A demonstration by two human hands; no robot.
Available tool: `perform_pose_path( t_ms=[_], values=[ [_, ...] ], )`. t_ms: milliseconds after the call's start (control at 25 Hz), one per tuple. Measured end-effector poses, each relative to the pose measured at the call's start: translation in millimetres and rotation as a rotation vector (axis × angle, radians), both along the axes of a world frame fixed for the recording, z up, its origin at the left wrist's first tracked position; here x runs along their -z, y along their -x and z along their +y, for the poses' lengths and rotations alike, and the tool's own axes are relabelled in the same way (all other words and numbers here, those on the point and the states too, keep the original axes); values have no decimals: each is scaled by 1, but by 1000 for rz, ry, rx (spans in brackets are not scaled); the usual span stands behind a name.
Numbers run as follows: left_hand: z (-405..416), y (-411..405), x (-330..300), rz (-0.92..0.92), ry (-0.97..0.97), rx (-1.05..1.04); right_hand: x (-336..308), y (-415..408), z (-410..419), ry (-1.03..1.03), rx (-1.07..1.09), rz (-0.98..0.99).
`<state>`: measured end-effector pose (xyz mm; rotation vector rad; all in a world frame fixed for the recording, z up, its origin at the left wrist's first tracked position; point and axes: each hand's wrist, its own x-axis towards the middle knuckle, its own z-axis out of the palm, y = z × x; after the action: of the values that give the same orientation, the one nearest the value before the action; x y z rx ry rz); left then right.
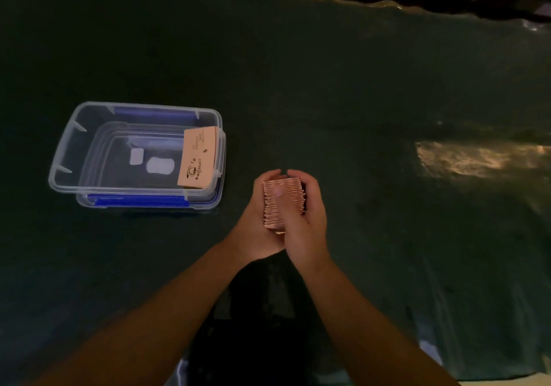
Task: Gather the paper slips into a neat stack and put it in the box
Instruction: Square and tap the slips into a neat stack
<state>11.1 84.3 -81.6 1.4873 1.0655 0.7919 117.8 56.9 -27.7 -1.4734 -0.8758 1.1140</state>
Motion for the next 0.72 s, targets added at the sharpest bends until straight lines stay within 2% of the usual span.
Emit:
perform_pose_path(
  t_ms=[120,320,480,640,720],
  values=[
    [3,3,0,-7,-2,-18,4,2,4,27,31,-98],
    [5,4,-4,-19,37,-27,11,-3,-2,62,-99,-86],
    [4,-2,-10,-73,75,-32,12,-2,-2,52,-112,-39],
    [3,-10,-13,48,-37,-66,6,-3,0,80,-60,96],
    [7,-3,-14,67,-69,-16,4,-1,2,82,-17,30]
  ],
)
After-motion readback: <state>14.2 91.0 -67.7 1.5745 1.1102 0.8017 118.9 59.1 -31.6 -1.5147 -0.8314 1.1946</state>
